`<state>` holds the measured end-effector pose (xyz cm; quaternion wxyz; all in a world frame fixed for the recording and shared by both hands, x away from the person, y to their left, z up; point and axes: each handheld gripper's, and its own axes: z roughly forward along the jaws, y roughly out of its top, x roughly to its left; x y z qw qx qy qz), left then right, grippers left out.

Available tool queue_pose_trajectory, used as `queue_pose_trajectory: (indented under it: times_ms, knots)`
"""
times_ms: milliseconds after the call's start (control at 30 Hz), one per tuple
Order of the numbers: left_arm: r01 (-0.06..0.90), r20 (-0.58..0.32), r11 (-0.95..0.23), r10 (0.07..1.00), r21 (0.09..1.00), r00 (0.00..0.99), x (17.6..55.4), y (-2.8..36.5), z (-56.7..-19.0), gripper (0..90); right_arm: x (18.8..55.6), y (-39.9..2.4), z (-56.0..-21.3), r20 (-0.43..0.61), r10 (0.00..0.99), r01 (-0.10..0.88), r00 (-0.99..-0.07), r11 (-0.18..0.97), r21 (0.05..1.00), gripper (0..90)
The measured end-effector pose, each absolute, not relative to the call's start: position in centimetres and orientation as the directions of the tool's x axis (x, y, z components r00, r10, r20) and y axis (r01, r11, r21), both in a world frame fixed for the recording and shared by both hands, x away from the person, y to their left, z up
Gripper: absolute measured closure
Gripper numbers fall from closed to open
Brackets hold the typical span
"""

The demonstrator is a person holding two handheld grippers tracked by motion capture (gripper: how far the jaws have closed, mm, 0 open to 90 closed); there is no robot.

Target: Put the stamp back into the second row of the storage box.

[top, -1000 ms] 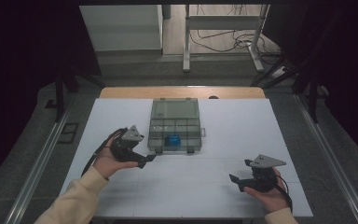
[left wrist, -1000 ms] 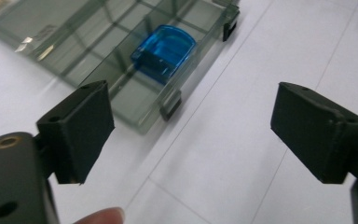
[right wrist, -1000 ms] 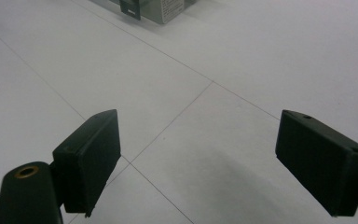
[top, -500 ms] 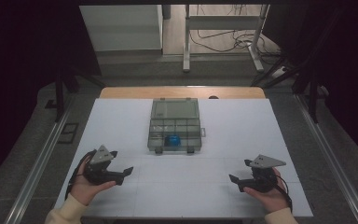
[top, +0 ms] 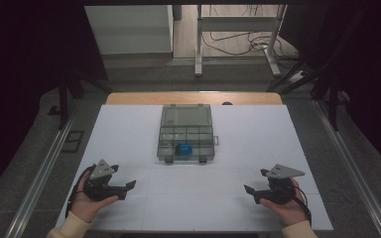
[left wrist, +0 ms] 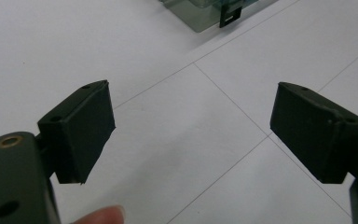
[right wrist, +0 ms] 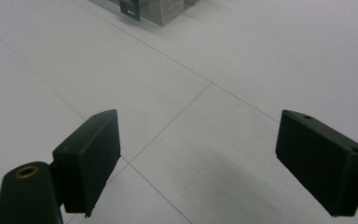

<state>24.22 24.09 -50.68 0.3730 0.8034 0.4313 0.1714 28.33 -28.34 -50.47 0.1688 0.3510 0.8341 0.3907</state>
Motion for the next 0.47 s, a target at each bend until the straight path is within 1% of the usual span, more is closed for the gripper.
queue_pose_trajectory:
  times_ms: [467]
  knots:
    - [0.566,-0.048,-0.345,0.824,0.749,0.565,24.67,24.26,-50.78,14.3,28.38,-28.36,-50.55,-0.012,0.719,0.452,-0.695,0.451,0.769,14.1]
